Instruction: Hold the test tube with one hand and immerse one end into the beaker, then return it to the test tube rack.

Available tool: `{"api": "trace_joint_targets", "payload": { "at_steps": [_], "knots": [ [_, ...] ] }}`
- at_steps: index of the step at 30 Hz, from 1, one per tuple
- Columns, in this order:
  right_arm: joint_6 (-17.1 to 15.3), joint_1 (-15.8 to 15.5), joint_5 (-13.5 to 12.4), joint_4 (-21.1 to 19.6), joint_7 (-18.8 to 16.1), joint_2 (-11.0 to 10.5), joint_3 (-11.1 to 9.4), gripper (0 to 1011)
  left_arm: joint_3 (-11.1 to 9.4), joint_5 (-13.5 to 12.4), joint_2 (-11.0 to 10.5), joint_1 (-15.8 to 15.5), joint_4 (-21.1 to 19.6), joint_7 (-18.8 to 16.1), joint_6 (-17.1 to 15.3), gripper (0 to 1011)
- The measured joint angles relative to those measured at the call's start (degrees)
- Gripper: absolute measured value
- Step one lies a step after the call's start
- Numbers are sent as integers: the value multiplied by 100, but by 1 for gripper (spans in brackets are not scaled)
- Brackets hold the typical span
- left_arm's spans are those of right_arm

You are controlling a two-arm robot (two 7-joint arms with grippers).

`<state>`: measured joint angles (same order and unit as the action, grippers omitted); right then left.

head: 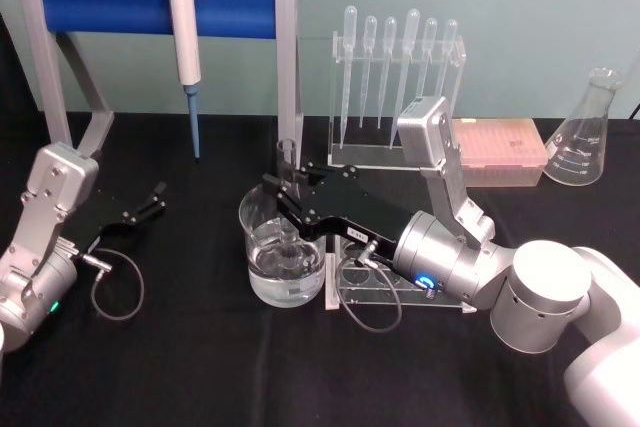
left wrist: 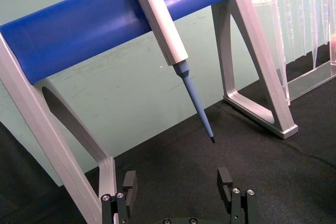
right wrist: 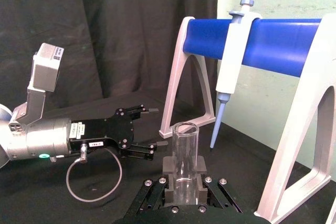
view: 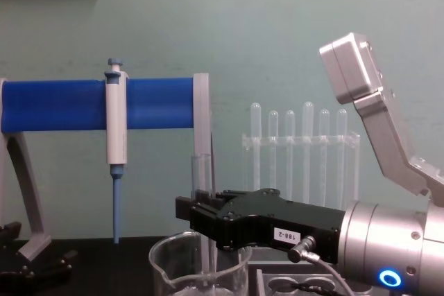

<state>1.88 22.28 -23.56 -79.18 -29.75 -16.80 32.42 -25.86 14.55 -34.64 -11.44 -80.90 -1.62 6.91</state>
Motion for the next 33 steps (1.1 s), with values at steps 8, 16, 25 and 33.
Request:
{"api": "trace_joint_targets", "payload": {
  "at_steps": [8,16,25,33],
  "knots": [
    [0,0,0,0,0,0,0,225,0,0,0,1,0,0,0,1000],
    [0,0,0,0,0,0,0,224,0,0,0,1,0,0,0,1000],
    [0,0,0,0,0,0,0,225,0,0,0,0,0,0,0,1000],
    [0,0,0,0,0,0,0,224,0,0,0,0,0,0,0,1000]
  ]
}}
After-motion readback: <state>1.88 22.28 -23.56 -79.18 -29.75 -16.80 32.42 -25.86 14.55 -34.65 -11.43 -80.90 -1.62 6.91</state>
